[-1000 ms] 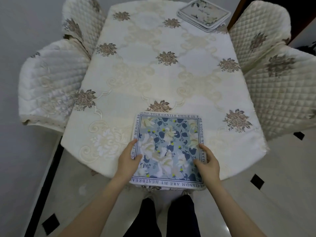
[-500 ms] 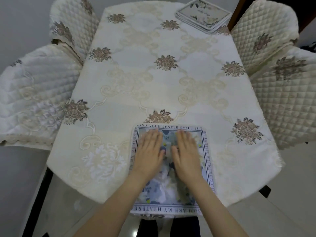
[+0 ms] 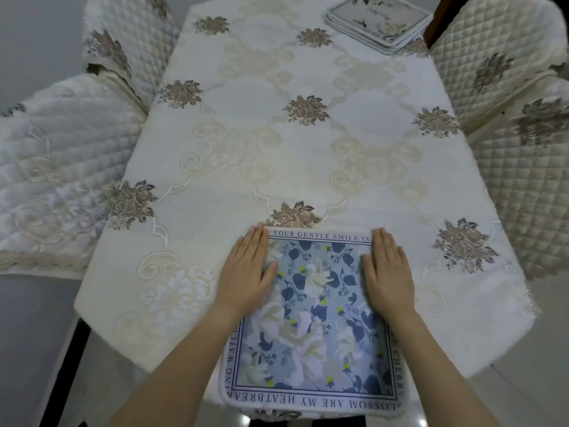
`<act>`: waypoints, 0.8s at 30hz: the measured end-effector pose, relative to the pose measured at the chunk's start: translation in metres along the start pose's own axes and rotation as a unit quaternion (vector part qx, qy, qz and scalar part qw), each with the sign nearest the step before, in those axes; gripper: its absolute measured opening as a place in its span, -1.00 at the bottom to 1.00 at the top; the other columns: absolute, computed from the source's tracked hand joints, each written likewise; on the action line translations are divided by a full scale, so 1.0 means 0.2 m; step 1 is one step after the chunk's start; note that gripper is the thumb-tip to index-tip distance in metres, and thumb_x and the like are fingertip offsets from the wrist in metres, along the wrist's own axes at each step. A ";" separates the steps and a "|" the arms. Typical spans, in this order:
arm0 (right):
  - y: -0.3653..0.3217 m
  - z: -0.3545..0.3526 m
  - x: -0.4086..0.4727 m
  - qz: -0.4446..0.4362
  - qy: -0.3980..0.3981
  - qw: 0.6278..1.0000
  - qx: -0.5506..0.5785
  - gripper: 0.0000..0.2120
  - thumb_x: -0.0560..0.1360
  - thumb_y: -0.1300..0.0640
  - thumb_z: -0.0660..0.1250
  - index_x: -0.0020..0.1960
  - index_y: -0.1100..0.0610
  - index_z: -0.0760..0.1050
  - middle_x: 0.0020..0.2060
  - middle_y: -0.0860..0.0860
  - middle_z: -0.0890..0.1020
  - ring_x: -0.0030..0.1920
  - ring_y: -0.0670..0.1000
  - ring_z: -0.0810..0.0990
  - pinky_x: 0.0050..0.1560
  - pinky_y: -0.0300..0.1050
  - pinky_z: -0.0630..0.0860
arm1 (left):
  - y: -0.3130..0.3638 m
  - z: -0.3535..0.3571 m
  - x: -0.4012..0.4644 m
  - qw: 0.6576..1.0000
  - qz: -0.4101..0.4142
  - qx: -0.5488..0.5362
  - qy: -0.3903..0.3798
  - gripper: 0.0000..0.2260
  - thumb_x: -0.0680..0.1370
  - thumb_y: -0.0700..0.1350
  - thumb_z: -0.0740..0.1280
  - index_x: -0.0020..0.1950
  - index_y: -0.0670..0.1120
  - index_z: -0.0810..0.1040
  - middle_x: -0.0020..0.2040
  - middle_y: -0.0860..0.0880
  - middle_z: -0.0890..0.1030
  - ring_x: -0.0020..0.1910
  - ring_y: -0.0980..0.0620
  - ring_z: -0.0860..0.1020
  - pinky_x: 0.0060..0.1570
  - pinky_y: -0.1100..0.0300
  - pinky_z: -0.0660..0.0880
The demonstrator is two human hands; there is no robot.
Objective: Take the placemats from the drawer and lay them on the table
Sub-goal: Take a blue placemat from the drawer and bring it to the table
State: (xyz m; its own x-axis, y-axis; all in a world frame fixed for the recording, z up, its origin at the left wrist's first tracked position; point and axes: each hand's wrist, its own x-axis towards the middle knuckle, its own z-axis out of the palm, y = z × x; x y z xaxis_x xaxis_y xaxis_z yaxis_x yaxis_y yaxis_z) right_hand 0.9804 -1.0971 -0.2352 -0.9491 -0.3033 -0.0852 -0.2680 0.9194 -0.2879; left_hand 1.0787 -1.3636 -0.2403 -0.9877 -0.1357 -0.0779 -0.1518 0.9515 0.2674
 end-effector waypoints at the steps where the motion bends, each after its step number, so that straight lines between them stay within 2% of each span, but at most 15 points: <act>1: 0.02 -0.01 0.01 0.000 -0.001 1.000 0.001 -0.35 0.58 -0.16 -0.24 0.58 0.13 -0.05 0.57 0.04 0.03 0.55 -0.06 -0.05 0.53 -0.08 -0.17 | 0.00 0.00 0.00 1.000 0.002 0.000 -0.004 -0.41 0.62 0.15 -0.09 0.57 -0.08 -0.17 0.58 0.01 -0.15 0.53 0.14 -0.24 0.49 0.19 -0.24; 5: -0.09 -0.07 -0.09 0.023 0.022 0.999 -0.008 -0.34 0.58 -0.13 -0.25 0.57 0.21 -0.04 0.56 0.13 0.03 0.56 0.07 -0.04 0.54 0.03 -0.14 | 0.09 -0.04 -0.05 1.000 -0.017 0.003 0.015 -0.42 0.62 0.11 -0.14 0.57 -0.14 -0.09 0.58 -0.08 -0.07 0.55 0.03 -0.16 0.50 0.10 -0.20; 8: -0.38 -0.02 -0.41 -0.040 0.000 0.995 0.090 -0.39 0.61 -0.15 -0.21 0.57 0.13 -0.09 0.55 0.05 -0.02 0.56 -0.01 -0.10 0.53 -0.08 -0.22 | 0.29 0.02 -0.29 1.000 0.012 -0.018 0.023 -0.46 0.64 0.05 -0.04 0.56 -0.16 0.01 0.57 -0.11 0.00 0.56 -0.06 -0.04 0.48 0.00 -0.07; 11: -0.54 0.13 -0.66 -0.109 -0.034 0.988 0.101 -0.44 0.64 -0.12 -0.23 0.57 0.11 -0.02 0.56 -0.01 0.02 0.56 -0.08 -0.07 0.52 -0.03 -0.09 | 0.44 0.13 -0.50 0.998 0.046 -0.047 -0.005 -0.45 0.60 0.00 0.04 0.56 -0.15 0.06 0.57 -0.10 0.09 0.55 0.00 0.02 0.46 0.04 0.01; 13: -0.50 0.18 -0.68 -0.097 -0.030 0.992 0.073 -0.44 0.65 -0.10 -0.21 0.57 0.14 0.02 0.56 0.00 0.05 0.56 -0.07 -0.02 0.50 0.01 -0.02 | 0.44 0.15 -0.52 0.998 0.044 -0.033 -0.004 -0.44 0.58 -0.01 0.05 0.56 -0.17 0.08 0.57 -0.10 0.09 0.54 0.01 0.05 0.45 0.05 0.02; 17: -0.32 0.16 -0.67 -0.082 -0.030 0.996 -0.007 -0.41 0.65 -0.15 -0.15 0.58 0.14 -0.07 0.56 0.03 -0.03 0.56 -0.05 -0.13 0.52 -0.06 -0.16 | 0.32 0.11 -0.54 0.999 0.032 -0.004 -0.019 -0.45 0.65 0.08 -0.03 0.57 -0.15 -0.02 0.58 -0.06 -0.05 0.56 0.03 -0.05 0.49 0.09 -0.10; 20: -0.16 0.11 -0.68 -0.051 -0.020 0.998 -0.009 -0.39 0.63 -0.15 -0.12 0.58 0.14 -0.06 0.57 0.04 -0.01 0.56 -0.06 -0.13 0.53 -0.12 -0.21 | 0.19 0.07 -0.59 0.999 0.023 0.000 -0.022 -0.41 0.64 0.14 -0.05 0.57 -0.12 -0.09 0.58 -0.03 -0.09 0.55 0.07 -0.12 0.50 0.13 -0.13; 24: -0.04 0.06 -0.68 -0.038 -0.020 0.999 -0.021 -0.37 0.62 -0.16 -0.12 0.58 0.15 -0.07 0.57 0.03 -0.03 0.56 -0.07 -0.12 0.53 -0.11 -0.15 | 0.12 0.05 -0.61 1.000 0.006 -0.004 -0.031 -0.41 0.63 0.14 -0.05 0.57 -0.13 -0.06 0.58 -0.03 -0.08 0.55 0.08 -0.12 0.49 0.16 -0.15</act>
State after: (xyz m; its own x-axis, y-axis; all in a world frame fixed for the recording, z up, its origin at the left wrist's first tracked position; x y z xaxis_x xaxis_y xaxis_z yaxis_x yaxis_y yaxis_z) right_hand 1.1140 -1.0665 -0.2319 -0.9187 -0.3814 -0.1022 -0.3465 0.9028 -0.2547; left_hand 1.1963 -1.3210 -0.2334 -0.9854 -0.1065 -0.1331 -0.1402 0.9505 0.2772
